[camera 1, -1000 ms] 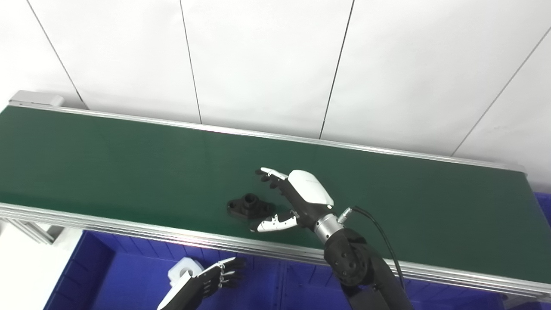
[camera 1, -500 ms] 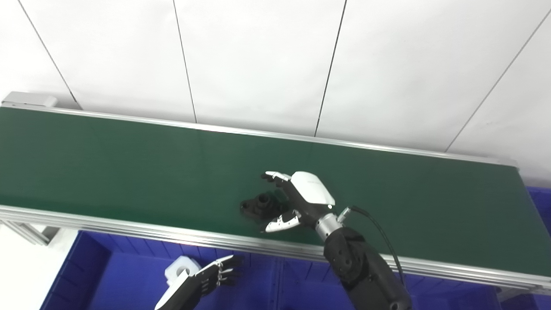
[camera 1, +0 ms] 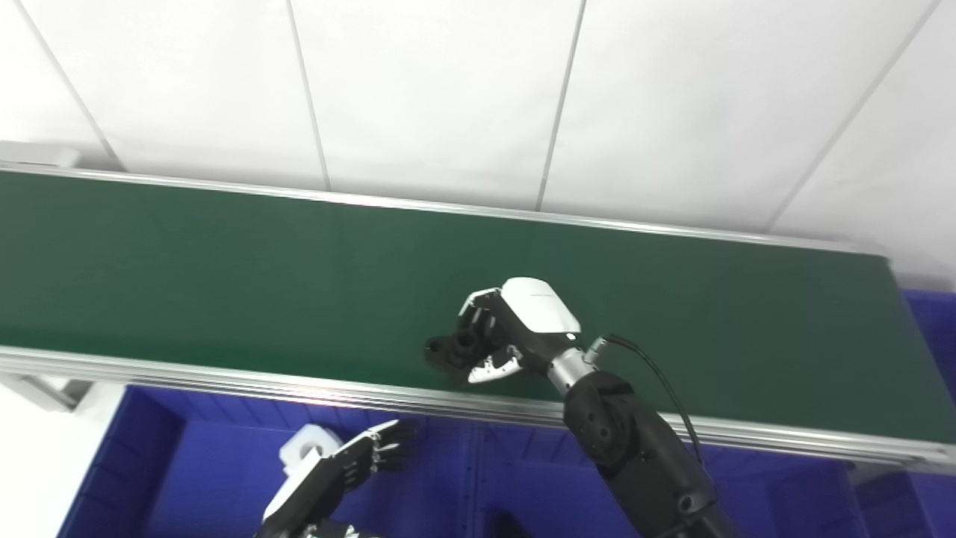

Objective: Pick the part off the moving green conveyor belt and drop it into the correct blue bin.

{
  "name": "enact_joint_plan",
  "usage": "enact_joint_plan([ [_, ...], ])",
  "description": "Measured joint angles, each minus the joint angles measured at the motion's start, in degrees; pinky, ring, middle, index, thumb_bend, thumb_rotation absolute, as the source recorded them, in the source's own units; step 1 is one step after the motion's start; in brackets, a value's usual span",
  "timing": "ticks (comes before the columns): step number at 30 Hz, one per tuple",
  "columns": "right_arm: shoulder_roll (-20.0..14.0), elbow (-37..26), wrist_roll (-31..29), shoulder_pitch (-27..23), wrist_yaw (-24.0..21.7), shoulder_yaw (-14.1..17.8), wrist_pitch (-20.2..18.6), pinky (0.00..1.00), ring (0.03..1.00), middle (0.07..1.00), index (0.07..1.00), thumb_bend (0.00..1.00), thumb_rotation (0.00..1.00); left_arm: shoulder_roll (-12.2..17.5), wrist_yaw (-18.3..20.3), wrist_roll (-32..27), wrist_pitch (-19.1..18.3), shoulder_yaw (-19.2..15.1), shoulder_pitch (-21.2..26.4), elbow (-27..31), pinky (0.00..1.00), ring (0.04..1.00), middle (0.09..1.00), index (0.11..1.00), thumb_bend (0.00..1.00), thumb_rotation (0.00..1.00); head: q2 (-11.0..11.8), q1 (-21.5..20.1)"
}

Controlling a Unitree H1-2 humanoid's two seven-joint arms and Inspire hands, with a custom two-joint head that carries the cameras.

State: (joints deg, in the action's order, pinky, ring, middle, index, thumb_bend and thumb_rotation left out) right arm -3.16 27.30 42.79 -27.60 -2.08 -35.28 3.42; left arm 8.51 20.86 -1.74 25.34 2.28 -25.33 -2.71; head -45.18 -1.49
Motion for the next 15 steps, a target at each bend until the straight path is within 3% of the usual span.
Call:
enact_joint_plan([
  [11, -1.3, -0.7, 0.0, 1.0, 1.9, -2.2, 1.9, 0.34, 0.398, 0.506, 0.520, 0.51, 0.00, -0.9, 0.2, -0.4, 0.0, -0.6, 0.0, 1.2, 0.76, 0.807, 0.873, 0.855, 0.67, 0.22, -1.0, -0.1],
  [15, -2.4, -4.3, 0.3, 3.2, 1.9, -2.7, 2.1, 0.34, 0.413, 0.530, 0.497, 0.51, 0.00, -1.1, 0.3, -0.4, 0.0, -0.6, 0.1, 1.2, 0.76, 0.803, 0.876, 0.852, 0.67, 0.23, -0.8, 0.2],
])
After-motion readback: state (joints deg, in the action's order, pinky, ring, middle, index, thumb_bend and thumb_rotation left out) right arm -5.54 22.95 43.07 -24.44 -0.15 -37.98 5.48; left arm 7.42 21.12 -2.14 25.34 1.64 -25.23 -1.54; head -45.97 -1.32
